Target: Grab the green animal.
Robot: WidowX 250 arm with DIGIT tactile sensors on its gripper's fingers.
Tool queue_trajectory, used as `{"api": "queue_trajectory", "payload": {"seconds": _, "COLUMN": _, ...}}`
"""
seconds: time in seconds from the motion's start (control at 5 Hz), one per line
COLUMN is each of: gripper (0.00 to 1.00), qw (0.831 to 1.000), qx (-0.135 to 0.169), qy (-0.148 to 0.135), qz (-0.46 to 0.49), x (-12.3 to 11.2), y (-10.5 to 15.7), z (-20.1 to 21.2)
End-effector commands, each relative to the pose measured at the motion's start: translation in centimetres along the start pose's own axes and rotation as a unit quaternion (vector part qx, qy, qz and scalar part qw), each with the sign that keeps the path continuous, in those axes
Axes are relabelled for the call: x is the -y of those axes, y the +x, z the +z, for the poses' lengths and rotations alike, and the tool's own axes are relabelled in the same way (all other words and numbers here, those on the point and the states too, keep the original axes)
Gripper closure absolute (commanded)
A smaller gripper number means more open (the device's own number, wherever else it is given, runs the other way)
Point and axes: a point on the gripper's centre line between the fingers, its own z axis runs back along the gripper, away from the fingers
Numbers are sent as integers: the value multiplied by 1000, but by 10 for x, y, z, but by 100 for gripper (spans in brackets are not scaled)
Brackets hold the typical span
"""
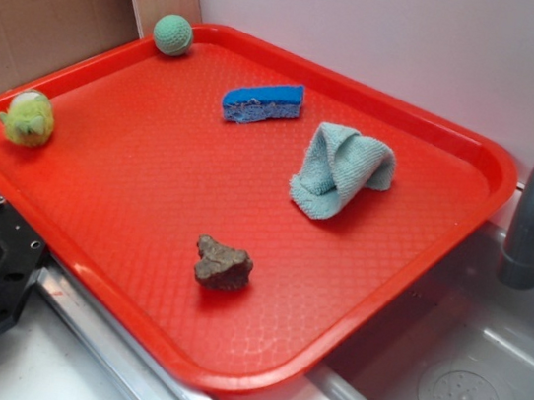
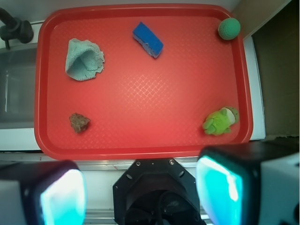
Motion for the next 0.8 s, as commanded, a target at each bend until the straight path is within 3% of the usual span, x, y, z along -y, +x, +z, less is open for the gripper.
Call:
{"api": "queue_trajectory", "payload": {"seconds": 0.0, "gripper": 0, "qw": 1000, "qx": 0, "qy": 0, "qz": 0, "x": 0, "y": 0, "z": 0}}
{"api": "queue_trajectory", "payload": {"seconds": 0.2, "gripper": 0, "qw": 991, "qx": -34, "qy": 35, "qz": 122, "x": -50, "y": 27, "z": -52}}
{"api": "queue_trajectory", "payload": {"seconds": 0.4, "gripper": 0, "qw": 969, "qx": -4, "qy": 53, "qz": 243, "x": -109, "y": 34, "z": -91}}
{"api": "queue_trajectory", "payload": {"seconds": 0.6, "gripper": 0, "qw": 929, "qx": 35, "qy": 83, "qz": 359, "x": -144, "y": 13, "z": -101}}
